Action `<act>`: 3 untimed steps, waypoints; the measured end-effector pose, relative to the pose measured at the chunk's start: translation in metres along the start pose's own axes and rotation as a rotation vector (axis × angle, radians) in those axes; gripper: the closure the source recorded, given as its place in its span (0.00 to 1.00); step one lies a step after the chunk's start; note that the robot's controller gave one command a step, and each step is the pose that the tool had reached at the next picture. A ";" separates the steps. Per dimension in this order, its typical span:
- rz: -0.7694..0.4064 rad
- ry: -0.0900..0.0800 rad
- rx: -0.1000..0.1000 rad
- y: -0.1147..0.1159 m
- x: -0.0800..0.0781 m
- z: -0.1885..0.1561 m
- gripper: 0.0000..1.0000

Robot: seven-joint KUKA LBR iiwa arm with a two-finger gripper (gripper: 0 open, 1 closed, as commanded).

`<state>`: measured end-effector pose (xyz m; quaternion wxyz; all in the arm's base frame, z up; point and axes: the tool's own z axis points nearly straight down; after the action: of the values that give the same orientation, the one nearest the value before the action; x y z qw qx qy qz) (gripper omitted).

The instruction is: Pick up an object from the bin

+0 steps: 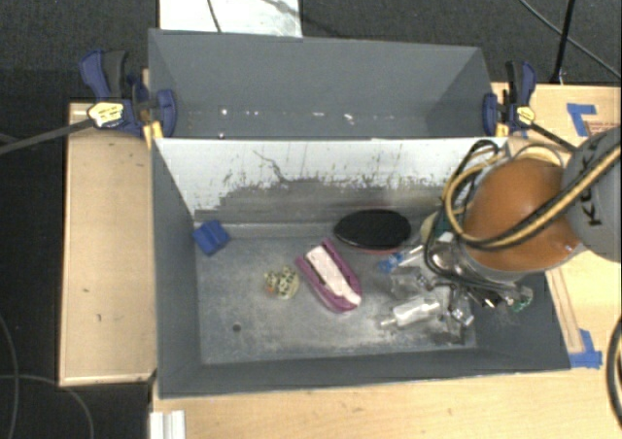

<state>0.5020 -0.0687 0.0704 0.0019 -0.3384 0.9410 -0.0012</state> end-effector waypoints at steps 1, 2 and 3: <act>-0.003 0.000 -0.003 0.002 -0.001 0.000 1.00; 0.001 -0.002 -0.001 0.002 -0.003 -0.029 1.00; 0.006 -0.002 0.000 0.001 -0.004 -0.057 1.00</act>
Offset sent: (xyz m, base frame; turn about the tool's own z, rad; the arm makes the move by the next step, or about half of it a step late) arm 0.0000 0.0000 0.0000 0.0000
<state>0.5042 -0.0650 0.1277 0.0029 -0.3354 0.9421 -0.0007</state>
